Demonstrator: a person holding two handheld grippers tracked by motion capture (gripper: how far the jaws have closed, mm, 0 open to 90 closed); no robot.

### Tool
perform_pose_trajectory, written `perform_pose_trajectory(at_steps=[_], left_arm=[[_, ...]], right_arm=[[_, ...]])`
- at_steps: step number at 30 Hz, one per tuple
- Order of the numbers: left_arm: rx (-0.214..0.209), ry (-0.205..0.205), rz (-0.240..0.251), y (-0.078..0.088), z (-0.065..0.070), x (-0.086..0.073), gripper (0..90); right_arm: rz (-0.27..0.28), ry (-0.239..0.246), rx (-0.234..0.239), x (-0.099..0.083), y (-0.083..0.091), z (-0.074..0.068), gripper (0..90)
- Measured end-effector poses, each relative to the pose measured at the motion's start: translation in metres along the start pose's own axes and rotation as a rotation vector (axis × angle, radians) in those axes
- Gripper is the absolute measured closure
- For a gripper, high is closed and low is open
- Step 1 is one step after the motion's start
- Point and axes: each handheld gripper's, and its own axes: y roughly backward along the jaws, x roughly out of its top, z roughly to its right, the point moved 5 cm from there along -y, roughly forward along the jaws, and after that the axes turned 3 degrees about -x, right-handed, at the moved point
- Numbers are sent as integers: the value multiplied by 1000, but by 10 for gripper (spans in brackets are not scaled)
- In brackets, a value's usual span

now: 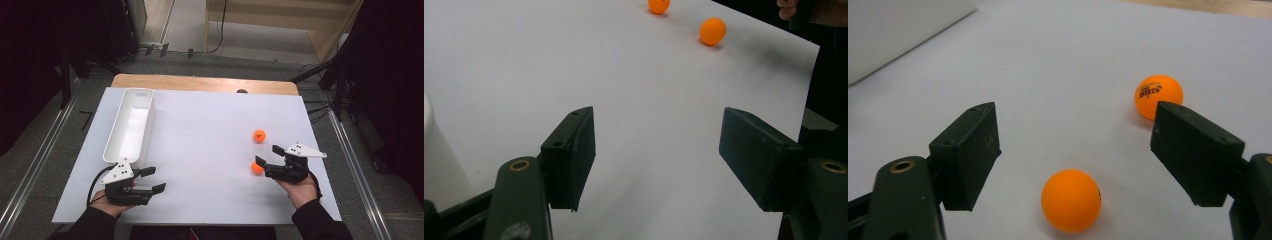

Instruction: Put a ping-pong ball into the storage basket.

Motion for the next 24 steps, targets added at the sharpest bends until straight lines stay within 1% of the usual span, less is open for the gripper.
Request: perform_pose_trajectory(at_steps=[1, 2, 3, 8, 10, 14, 16, 24], left_arm=[[2, 0, -6, 0, 0, 0, 314], [2, 1, -5, 0, 0, 0, 314], [-2, 3, -3, 0, 0, 0, 314], [-6, 1, -1, -1, 1, 0, 314], [-3, 11, -1, 0, 0, 0, 314], [-3, 10, 0, -1, 0, 0, 314], [-6, 8, 1, -1, 1, -1, 314], [-6, 10, -2, 0, 1, 0, 314]], right_arm=[[7, 5, -2, 2, -1, 1, 183], [8, 0, -5, 3, -2, 1, 183], [9, 10, -10, 4, -3, 2, 183], [18, 1, -18, 10, -7, 3, 183], [20, 6, -19, 11, -8, 4, 183], [7, 1, -20, 10, -10, 3, 183], [7, 17, -21, 10, -11, 3, 183], [-8, 10, -9, 5, -13, 3, 187]])
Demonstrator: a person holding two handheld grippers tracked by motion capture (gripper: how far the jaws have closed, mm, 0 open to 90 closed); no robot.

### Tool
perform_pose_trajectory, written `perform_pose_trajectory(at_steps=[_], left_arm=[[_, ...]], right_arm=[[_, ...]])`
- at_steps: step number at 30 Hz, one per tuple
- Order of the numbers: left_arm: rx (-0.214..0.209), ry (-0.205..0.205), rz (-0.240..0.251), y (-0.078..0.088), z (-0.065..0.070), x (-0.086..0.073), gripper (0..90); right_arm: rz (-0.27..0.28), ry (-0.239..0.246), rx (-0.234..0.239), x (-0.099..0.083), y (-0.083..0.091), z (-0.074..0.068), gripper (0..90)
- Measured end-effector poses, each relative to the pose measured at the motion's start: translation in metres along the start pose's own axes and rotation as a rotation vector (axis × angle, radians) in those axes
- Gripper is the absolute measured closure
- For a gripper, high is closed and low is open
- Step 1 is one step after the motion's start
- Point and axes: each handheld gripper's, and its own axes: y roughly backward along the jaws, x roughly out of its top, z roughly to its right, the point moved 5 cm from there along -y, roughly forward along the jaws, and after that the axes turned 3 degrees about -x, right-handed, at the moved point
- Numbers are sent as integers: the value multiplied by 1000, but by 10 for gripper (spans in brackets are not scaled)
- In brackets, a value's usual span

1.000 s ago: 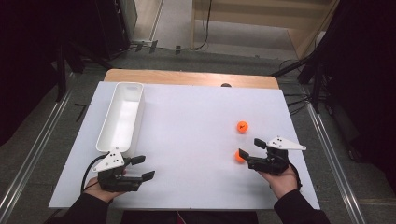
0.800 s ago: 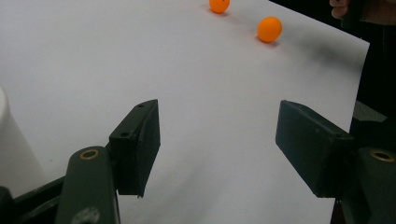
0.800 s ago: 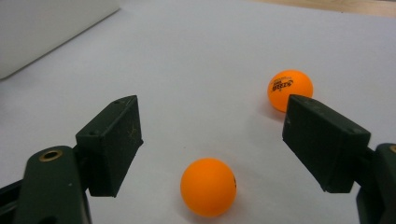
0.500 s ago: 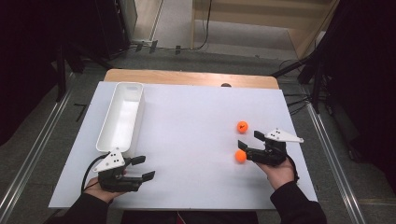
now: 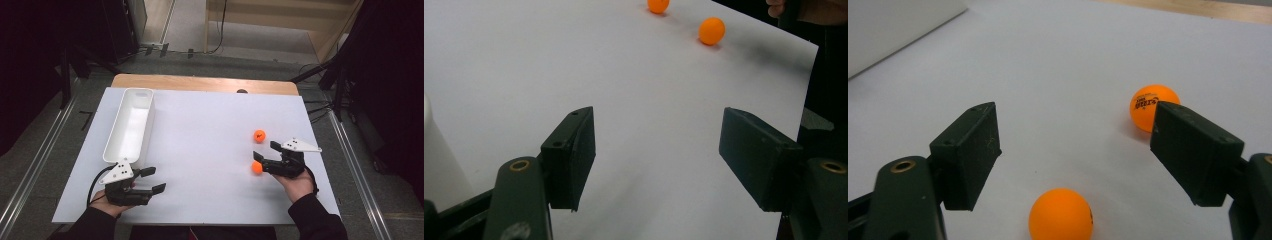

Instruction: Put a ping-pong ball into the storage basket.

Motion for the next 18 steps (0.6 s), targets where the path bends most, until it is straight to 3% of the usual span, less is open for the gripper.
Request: perform_pose_trajectory(at_steps=[8, 18], left_arm=[[2, 0, 0, 0, 0, 0, 314], [-7, -5, 4, -2, 0, 1, 314]], right_arm=[[-25, 19, 12, -9, -6, -2, 190], [-58, 4, 4, -20, -10, 1, 190]])
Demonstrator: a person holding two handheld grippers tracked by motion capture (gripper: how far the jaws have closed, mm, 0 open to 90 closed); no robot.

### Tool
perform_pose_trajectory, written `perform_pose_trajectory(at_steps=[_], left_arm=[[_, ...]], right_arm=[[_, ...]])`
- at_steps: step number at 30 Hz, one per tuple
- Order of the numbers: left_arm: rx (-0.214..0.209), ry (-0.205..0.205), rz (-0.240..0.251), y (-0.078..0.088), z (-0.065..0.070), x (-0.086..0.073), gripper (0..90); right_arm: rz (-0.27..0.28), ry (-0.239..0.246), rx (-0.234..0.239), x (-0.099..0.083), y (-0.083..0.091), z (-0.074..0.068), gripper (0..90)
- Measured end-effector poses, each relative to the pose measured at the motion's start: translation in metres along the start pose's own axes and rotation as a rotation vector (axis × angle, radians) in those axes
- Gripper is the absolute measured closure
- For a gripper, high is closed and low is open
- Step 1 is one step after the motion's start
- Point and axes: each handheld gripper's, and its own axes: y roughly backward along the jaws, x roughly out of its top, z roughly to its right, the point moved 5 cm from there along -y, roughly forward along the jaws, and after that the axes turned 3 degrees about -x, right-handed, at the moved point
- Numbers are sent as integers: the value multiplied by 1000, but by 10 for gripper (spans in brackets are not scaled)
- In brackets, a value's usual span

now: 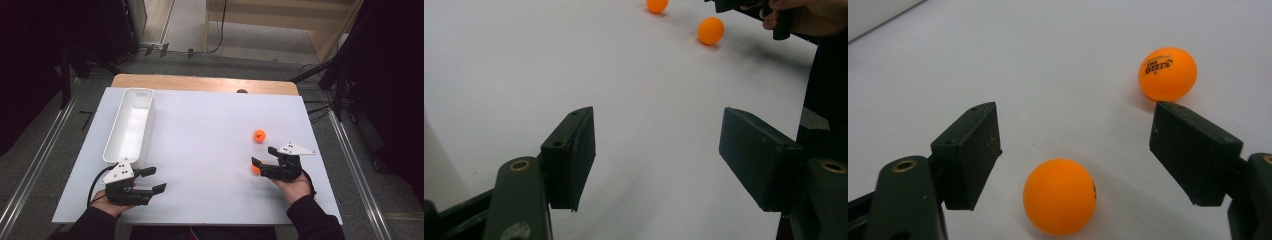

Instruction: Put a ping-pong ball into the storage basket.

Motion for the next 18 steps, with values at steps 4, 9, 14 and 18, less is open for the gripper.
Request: perform_pose_trajectory(at_steps=[4, 9, 14, 18], left_arm=[[2, -2, -4, 0, 0, 0, 314], [6, 0, -6, 0, -1, 0, 314], [8, -1, -6, 0, -2, 0, 314], [5, -1, -8, -1, -1, 0, 314]], right_arm=[[-6, -2, 7, -4, -2, 1, 190], [-24, -7, 12, -9, -4, 0, 190], [-40, 0, 17, -13, -6, -2, 191], [-62, -4, 19, -16, -7, -3, 191]])
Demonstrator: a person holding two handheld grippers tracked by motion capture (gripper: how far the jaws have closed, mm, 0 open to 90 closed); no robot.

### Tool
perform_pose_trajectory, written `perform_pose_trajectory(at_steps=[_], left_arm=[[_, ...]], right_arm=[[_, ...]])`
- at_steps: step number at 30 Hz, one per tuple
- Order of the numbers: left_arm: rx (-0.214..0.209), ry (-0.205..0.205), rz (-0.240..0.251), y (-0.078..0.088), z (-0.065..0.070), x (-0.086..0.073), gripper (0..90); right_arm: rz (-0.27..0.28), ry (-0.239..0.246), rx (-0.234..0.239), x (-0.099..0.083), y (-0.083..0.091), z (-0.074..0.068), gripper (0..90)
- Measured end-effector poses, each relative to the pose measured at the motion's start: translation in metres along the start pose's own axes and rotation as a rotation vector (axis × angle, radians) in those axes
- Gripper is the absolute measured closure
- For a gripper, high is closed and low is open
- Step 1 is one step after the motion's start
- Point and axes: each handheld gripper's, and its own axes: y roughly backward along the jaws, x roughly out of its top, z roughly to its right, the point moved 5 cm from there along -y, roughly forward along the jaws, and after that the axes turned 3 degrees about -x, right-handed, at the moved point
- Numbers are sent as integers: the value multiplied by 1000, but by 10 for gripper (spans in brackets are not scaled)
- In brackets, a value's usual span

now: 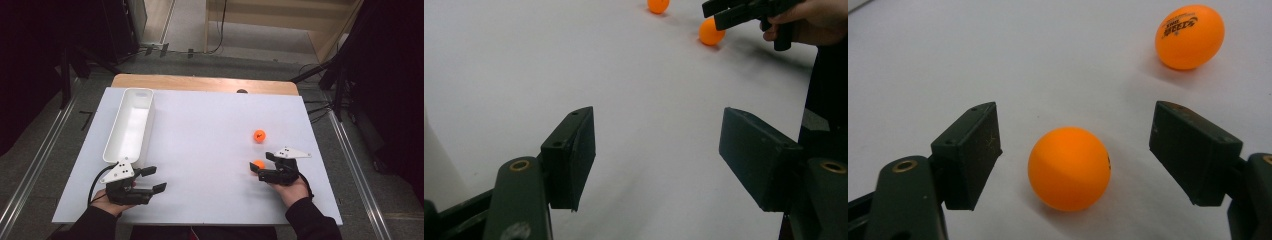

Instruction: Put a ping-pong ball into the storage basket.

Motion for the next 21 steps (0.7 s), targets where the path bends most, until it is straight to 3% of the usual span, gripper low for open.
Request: perform_pose_trajectory(at_steps=[8, 14, 21], left_arm=[[-3, -2, 0, 0, 0, 0, 314], [-3, -2, 1, 0, 0, 0, 314], [-4, -3, -2, 0, 1, 0, 314]], right_arm=[[-48, 6, -3, -6, -7, 0, 194], [-98, 52, -10, -12, -12, -2, 197], [-107, 91, -29, -14, -13, -4, 208]])
